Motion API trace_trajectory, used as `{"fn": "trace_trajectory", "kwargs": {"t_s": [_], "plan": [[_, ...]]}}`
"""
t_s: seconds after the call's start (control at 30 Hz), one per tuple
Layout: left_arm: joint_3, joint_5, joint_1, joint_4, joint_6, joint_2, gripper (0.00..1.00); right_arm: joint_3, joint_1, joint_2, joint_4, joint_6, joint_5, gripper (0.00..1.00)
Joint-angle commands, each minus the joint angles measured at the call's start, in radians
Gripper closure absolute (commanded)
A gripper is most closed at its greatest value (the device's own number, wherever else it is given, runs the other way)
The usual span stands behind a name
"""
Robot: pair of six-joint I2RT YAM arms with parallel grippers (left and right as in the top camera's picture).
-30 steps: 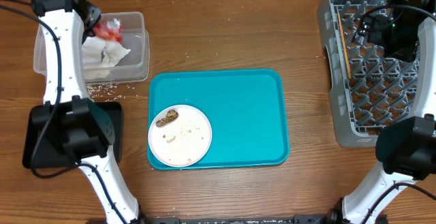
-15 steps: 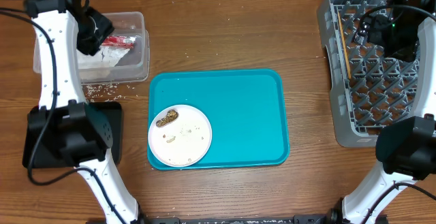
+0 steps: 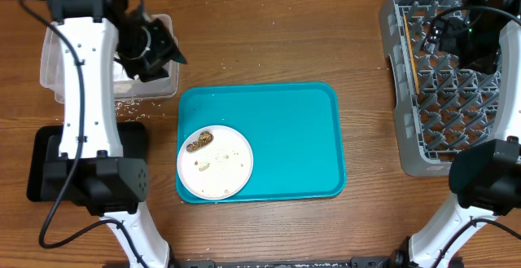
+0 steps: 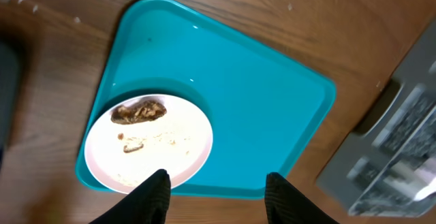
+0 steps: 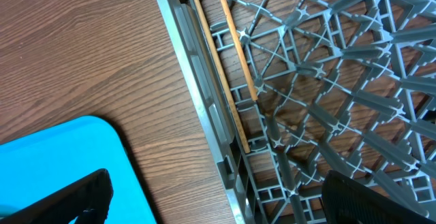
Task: Sort waste into correct bins and load items into the dishwasher
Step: 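Move the left gripper to the white plate and grasp its rim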
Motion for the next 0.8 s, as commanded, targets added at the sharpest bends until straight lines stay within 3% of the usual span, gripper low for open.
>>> {"fn": "trace_trajectory", "kwargs": {"t_s": [0.0,0.1,0.27,0.4,0.6,0.77], "plan": [[-0.005,-0.016,-0.074,-0.003,0.13,-0.029,0.51,0.002,0.0,-0.002,0.004,0.005,0.006,0.0],[-0.06,-0.016,-0.16,-0.003,0.148,-0.046,0.5,0.002,0.0,-0.002,0.004,0.005,0.006,0.0],[-0.21,-0.135,-0.308,-0.003,0.136,-0.084,0.49,0.002,0.0,-0.002,0.004,0.005,0.006,0.0],[-0.319,-0.158,-0.401,0.007,0.026,-0.088,0.51,0.002,0.0,-0.002,0.004,0.005,0.006,0.0],[-0.505,-0.36,-0.527,0.132,-0.217,-0.088,0.56,0.002,0.0,-0.002,0.004,0.005,0.006,0.0],[-0.671,-0.371,-0.599,0.296,-0.235,-0.088,0.49,0.002,0.0,-0.002,0.004,0.005,0.006,0.0]]}}
